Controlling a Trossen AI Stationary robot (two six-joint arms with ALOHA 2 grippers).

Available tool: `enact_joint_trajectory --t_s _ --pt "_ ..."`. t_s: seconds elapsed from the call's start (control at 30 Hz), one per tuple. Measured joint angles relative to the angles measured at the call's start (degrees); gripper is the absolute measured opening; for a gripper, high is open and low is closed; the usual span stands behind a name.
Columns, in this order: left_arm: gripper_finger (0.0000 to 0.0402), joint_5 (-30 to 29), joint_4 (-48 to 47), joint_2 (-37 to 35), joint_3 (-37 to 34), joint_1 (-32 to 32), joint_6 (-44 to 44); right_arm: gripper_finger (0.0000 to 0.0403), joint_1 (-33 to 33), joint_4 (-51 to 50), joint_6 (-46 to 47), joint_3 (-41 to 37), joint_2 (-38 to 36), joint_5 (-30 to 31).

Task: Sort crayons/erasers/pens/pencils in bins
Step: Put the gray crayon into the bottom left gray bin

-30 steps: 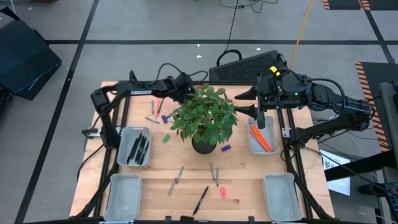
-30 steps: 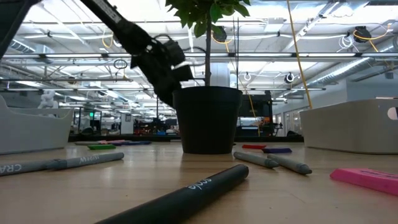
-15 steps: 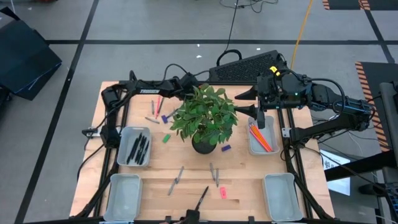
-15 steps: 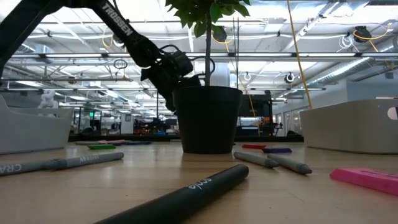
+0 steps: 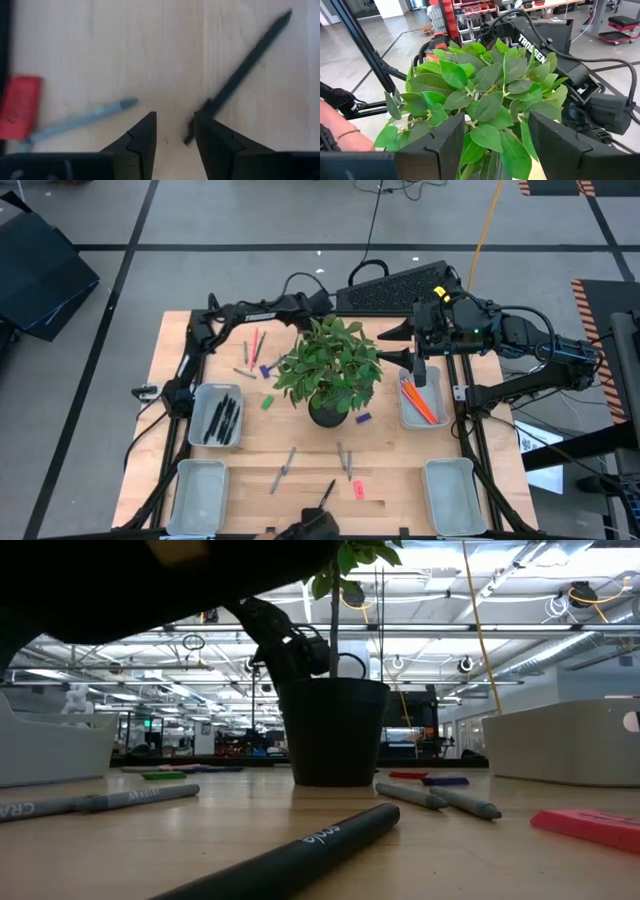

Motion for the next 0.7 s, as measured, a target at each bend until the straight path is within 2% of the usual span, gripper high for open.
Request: enact_joint_trajectory --t_s 0.17,0.3,0.43,0.57,0.63,0.7 --pt "0.0131 0.8 -4.7 0.4 0.2 0.0 -1.6 0.0212 0.0 0.0 0.0 0.0 0.0 0.0" --pt "0.0131 2.1 -5.1 0.4 0.2 0.0 1.0 0.0212 0.0 0.0 0.0 0.0 0.0 0.0" --pt "0.0131 1.2 -4.5 0.4 0.2 0.0 10.2 0.0212 0.0 0.0 0.0 0.0 0.0 0.0" --pt "0.0131 0.0 -4.4 0.4 -0.6 0.6 25.4 0.0212 0.0 0.0 0.0 0.0 0.0 0.0" --pt "0.0131 1.3 -4.3 0.4 -0.9 1.6 31.1 0.0212 0.0 0.0 0.0 0.0 0.0 0.0" --pt "0.0131 5.1 -3.6 0.4 -1.3 2.8 33.2 0.0212 0.0 0.0 0.0 0.0 0.0 0.0"
